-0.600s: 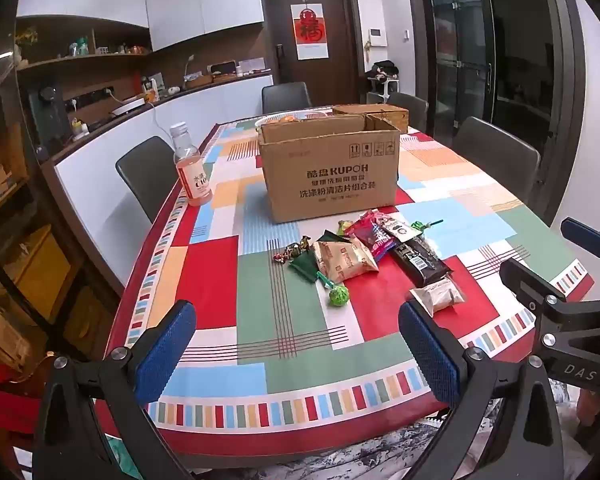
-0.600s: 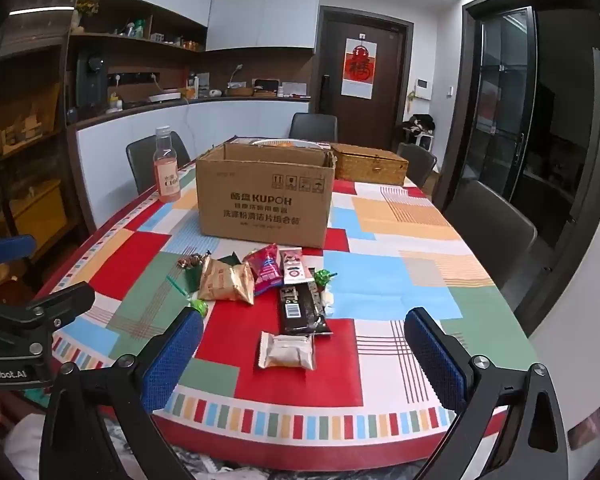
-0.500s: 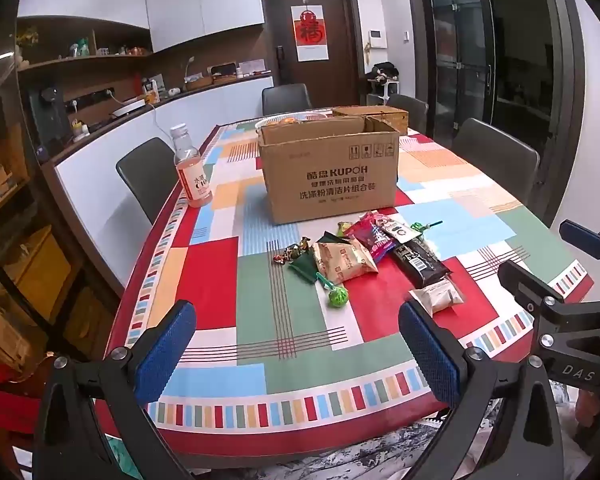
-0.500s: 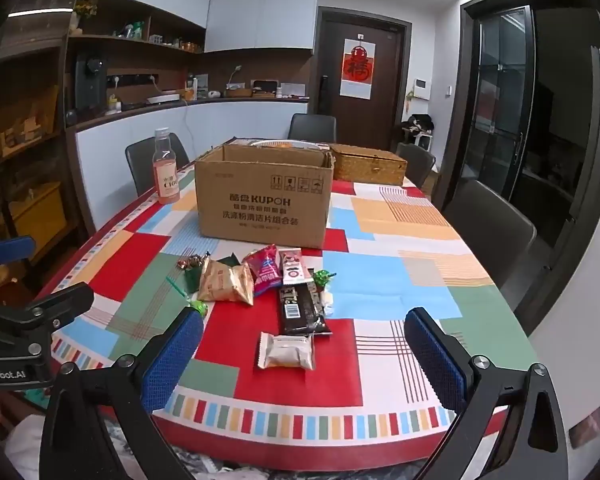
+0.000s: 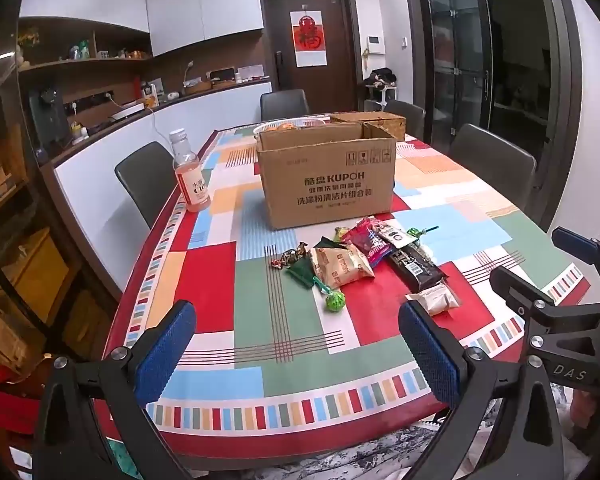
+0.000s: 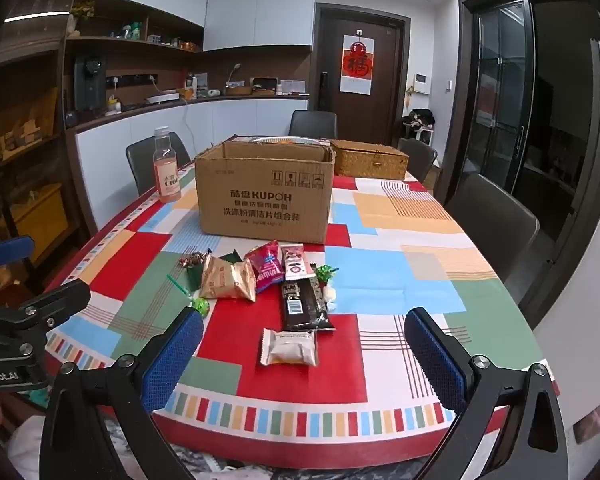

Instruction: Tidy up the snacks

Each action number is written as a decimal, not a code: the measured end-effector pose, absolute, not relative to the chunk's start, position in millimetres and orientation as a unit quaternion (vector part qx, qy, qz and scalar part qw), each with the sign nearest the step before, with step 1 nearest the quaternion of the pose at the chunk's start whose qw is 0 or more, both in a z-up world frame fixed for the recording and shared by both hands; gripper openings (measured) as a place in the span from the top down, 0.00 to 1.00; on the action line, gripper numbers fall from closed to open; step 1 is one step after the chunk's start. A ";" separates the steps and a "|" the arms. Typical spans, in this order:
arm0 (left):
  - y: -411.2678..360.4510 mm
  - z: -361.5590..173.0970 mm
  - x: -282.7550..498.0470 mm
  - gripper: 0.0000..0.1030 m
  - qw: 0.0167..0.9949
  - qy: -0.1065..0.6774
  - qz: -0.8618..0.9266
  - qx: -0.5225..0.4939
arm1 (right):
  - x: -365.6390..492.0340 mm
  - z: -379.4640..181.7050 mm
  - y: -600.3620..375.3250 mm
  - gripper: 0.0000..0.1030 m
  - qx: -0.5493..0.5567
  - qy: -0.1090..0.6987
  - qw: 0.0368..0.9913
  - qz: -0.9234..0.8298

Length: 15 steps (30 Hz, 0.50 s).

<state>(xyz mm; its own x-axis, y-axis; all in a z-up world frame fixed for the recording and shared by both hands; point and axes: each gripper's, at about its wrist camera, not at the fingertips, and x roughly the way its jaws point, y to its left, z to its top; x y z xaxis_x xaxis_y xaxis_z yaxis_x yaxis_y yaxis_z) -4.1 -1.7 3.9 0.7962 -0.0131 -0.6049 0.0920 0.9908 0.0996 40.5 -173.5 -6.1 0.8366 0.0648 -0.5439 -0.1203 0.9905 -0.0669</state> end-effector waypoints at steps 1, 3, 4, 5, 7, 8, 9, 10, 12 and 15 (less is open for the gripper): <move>-1.4 4.3 -4.6 0.00 0.946 0.317 -0.027 0.062 | 40.3 -5.8 -173.5 0.01 -0.049 0.282 0.957 0.048; -0.3 5.0 -5.5 0.00 0.946 0.316 -0.027 0.061 | 40.9 -6.7 -175.5 0.01 -0.049 0.282 0.957 0.049; 0.0 5.2 -5.3 0.00 0.946 0.317 -0.026 0.060 | 41.9 -6.5 -173.7 0.01 -0.049 0.283 0.957 0.048; 0.1 5.2 -5.1 0.00 0.946 0.317 -0.026 0.060 | 41.7 -6.9 -173.9 0.01 -0.050 0.283 0.957 0.048; 0.5 5.6 -5.4 0.00 0.947 0.316 -0.025 0.060 | 40.4 -5.6 -168.7 0.01 -0.051 0.283 0.957 0.047; 1.1 5.7 -5.2 0.00 0.946 0.316 -0.026 0.060 | 40.5 -5.6 -169.0 0.01 -0.051 0.283 0.956 0.047; 1.2 5.7 -5.1 0.00 0.946 0.316 -0.026 0.060 | 40.4 -5.9 -169.2 0.01 -0.051 0.283 0.957 0.047; 1.3 5.8 -5.2 0.00 0.946 0.316 -0.026 0.060 | 40.4 -6.1 -169.3 0.01 -0.051 0.283 0.957 0.047; 1.2 5.7 -5.2 0.00 0.946 0.317 -0.026 0.060 | 40.4 -6.3 -169.5 0.01 -0.051 0.283 0.957 0.047; 1.0 5.4 -5.4 0.00 0.946 0.316 -0.026 0.060 | 40.6 -6.3 -169.6 0.01 -0.050 0.284 0.956 0.048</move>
